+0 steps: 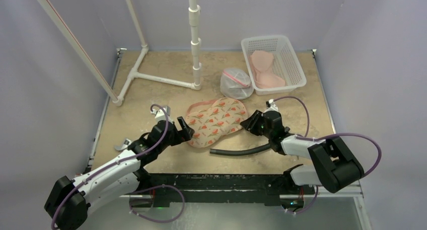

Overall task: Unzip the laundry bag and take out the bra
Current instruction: Unzip the laundry bag at the center of the board.

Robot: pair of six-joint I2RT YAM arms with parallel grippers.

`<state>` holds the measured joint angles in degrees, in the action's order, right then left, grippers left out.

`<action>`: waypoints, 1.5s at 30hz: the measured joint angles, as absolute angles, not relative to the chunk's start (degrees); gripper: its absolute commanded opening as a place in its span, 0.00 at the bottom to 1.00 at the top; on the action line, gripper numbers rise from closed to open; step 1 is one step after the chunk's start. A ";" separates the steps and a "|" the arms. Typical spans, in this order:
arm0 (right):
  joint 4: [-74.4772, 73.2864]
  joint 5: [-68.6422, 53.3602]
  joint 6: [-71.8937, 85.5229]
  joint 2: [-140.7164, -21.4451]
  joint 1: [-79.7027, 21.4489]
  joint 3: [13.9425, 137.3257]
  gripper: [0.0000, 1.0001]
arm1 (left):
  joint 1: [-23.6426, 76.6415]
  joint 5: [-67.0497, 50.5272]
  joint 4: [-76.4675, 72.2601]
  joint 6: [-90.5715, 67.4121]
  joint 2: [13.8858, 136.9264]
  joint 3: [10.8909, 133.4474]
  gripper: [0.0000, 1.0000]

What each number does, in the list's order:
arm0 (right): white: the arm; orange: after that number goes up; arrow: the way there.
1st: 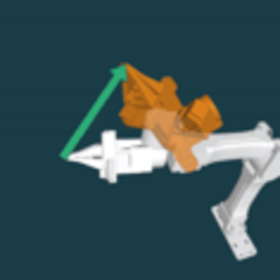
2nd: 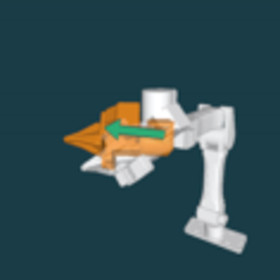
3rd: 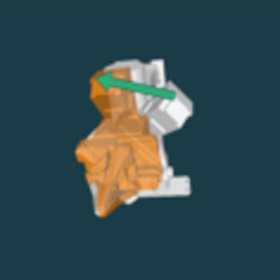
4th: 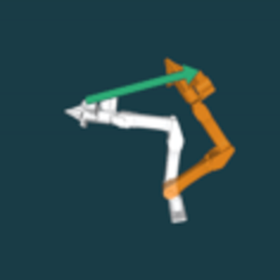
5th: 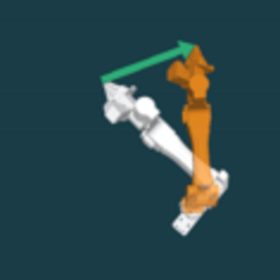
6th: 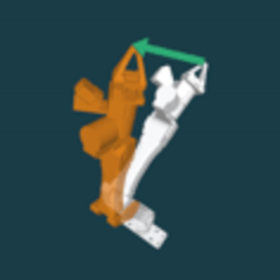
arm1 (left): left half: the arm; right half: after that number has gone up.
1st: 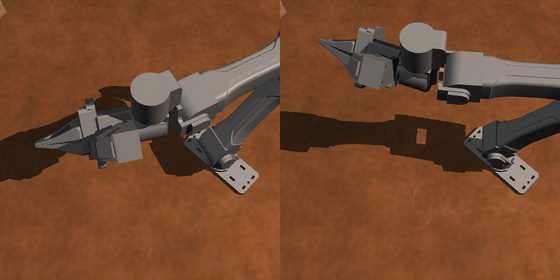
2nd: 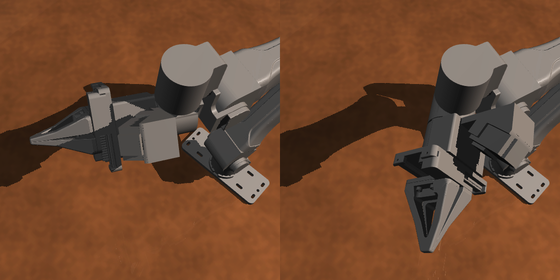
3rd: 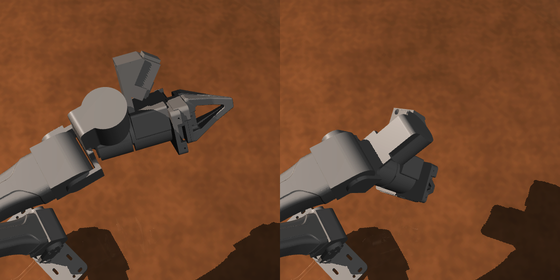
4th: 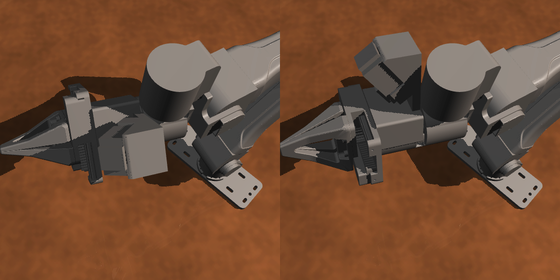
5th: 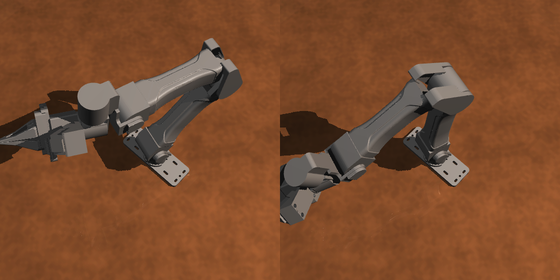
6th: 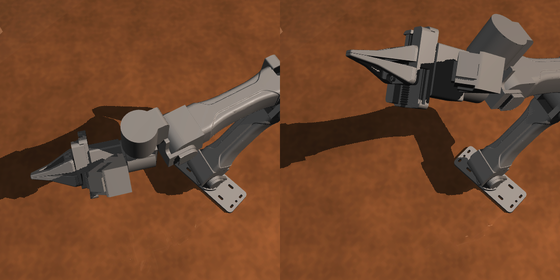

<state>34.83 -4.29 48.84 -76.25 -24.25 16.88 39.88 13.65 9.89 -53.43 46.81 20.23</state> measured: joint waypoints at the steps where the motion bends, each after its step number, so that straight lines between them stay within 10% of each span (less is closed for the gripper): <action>1: 34.98 -4.36 48.86 -76.27 -24.25 16.73 0.32 | 39.88 13.65 9.87 -53.43 46.81 20.12 0.88; 9: 34.94 -5.41 47.62 -74.52 -24.25 16.62 0.13 | 39.88 13.74 10.11 -53.17 46.28 20.05 0.88; 25: 35.55 -8.58 49.52 -69.63 -24.93 14.90 0.17 | 39.88 11.70 9.69 -52.95 48.88 21.85 0.85; 37: 29.85 -7.22 49.21 -66.85 -30.74 14.98 0.66 | 39.88 14.46 19.18 -58.52 40.73 22.81 0.94; 45: 23.81 -7.05 44.58 -63.51 -26.61 18.00 0.71 | 39.88 15.79 27.44 -61.80 33.95 24.47 0.93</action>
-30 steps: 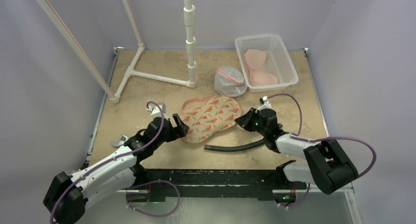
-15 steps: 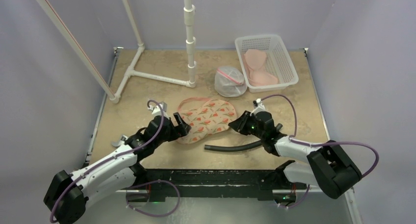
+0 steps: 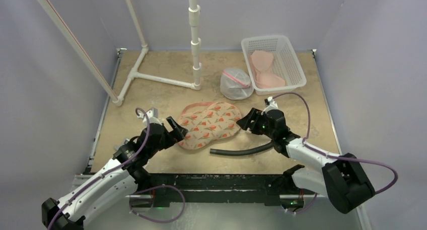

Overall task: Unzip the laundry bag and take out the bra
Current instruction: Unzip the laundry bag at the center of the board.

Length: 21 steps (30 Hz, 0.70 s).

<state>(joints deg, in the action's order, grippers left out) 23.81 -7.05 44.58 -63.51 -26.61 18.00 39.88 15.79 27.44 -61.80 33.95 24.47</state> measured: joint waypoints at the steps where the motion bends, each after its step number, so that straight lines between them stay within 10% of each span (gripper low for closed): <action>1: 23.92 -7.27 43.94 -64.45 -25.56 18.76 0.70 | 39.88 15.59 27.83 -62.15 33.58 24.47 0.92; 11: 29.80 -13.13 40.47 -82.85 -20.45 26.13 0.64 | 39.88 10.52 27.49 -65.19 30.17 20.05 0.91; 21: 37.91 -20.58 39.59 -87.74 -19.38 26.00 0.31 | 39.88 5.28 22.33 -65.32 28.67 16.69 0.88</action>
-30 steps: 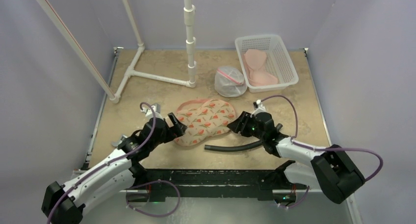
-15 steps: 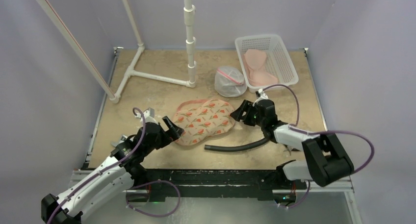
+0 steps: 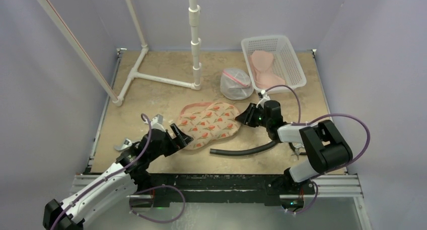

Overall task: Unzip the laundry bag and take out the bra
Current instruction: Unzip the laundry bag at the center of the board.

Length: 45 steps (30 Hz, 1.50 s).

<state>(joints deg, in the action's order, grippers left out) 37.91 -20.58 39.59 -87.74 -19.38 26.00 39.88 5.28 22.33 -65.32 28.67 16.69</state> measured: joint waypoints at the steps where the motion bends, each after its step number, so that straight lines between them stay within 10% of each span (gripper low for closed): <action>1: 38.48 -20.62 39.66 -87.22 -19.38 25.36 0.30 | 39.88 5.04 21.56 -65.25 30.06 16.34 0.88; 25: 45.01 -15.99 50.19 -70.67 -25.39 7.77 0.23 | 38.98 14.94 5.74 -61.25 56.90 21.08 0.84; 45: 63.46 -13.72 67.75 -84.64 -30.35 8.99 0.03 | 32.73 21.26 18.68 -61.10 43.57 29.06 1.00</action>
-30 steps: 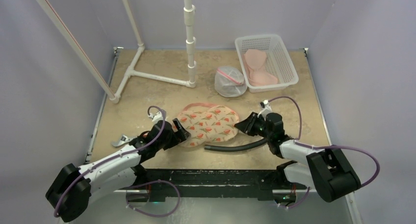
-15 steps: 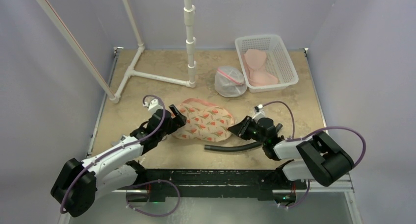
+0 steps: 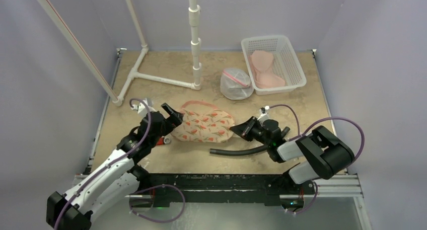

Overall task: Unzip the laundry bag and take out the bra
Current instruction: Unzip the laundry bag at the center of the board.

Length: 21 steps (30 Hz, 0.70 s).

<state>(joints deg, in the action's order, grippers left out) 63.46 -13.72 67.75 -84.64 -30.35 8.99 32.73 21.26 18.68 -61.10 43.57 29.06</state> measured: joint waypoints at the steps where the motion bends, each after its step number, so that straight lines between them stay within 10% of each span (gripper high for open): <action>1: 63.57 -13.93 68.07 -84.62 -30.35 9.13 0.01 | 32.75 21.04 19.73 -61.49 42.59 29.06 1.00; 21: 55.83 -14.24 71.90 -75.48 -30.79 10.37 0.00 | 32.91 8.38 22.92 -68.69 25.76 26.48 0.93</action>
<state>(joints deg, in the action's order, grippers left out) 55.83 -14.24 71.90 -75.48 -30.79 10.37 32.91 8.38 22.92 -68.69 25.76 26.48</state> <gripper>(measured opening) 0.026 0.944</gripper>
